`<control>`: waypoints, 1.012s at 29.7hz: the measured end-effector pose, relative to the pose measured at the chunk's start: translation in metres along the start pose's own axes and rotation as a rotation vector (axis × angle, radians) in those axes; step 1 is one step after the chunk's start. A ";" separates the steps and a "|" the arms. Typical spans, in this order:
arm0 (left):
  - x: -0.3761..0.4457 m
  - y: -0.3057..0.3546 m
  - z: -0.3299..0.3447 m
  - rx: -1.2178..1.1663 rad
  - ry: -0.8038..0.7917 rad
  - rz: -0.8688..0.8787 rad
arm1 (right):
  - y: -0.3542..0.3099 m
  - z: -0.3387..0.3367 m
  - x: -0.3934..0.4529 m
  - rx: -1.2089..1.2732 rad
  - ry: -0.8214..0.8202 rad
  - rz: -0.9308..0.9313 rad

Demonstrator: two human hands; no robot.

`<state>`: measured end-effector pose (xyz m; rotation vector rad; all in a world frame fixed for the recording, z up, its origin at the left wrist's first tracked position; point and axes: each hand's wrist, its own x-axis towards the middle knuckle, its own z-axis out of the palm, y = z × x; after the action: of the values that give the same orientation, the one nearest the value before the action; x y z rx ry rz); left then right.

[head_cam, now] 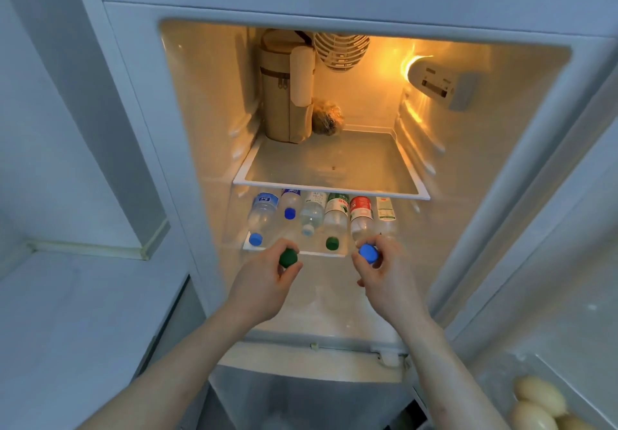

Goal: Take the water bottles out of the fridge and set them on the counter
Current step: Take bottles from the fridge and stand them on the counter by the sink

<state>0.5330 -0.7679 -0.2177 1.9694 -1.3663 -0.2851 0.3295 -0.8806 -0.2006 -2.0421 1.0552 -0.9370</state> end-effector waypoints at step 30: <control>-0.419 -0.001 -0.115 0.103 0.458 -0.750 | -0.161 0.125 -0.228 -0.023 -1.026 -0.357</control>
<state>0.4217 -0.3475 -0.2223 2.3792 -0.3299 -0.0868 0.3992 -0.5826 -0.2078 -2.3036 0.1469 0.0591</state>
